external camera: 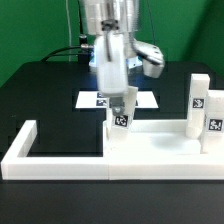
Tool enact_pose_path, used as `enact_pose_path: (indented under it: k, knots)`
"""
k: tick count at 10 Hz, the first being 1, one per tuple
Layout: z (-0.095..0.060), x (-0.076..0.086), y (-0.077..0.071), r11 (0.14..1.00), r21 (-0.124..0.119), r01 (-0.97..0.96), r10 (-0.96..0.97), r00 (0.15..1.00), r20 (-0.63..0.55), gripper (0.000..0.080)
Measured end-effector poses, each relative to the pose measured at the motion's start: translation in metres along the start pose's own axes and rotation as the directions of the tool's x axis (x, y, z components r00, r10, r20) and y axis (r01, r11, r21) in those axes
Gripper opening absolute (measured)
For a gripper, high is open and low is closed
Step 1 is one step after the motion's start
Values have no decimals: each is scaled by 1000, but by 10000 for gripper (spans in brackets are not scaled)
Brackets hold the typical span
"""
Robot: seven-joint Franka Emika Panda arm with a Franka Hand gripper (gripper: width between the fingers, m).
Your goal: Assemble desk
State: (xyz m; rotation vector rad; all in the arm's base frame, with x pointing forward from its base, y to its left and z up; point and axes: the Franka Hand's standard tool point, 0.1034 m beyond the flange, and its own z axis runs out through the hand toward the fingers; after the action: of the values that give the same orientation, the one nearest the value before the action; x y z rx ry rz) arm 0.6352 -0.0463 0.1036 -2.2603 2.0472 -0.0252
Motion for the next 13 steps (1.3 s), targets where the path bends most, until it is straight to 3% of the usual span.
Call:
enact_pose_path:
  k: [4,5,6,7,8,9,11,12,13]
  knots:
    - [1,0,1,967,-2,256,-256,967,2,647]
    - [1,1,1,916,-16,402,-402,916,-12,647]
    - [-1,2,-2,824,-49,565,-567,823,-35,649]
    - [-4,-1,-6,738,-66,671,-674,737,-42,649]
    - [-9,-3,-8,615,-75,785,-789,614,-38,649]
    - [-13,-1,-6,542,-67,838,-841,539,-53,649]
    - [-10,-1,-4,584,-68,809,-812,582,-53,649]
    - [-10,-1,-4,584,-68,809,-812,582,-53,553]
    - [-10,-1,-4,604,-67,794,-797,602,-54,553]
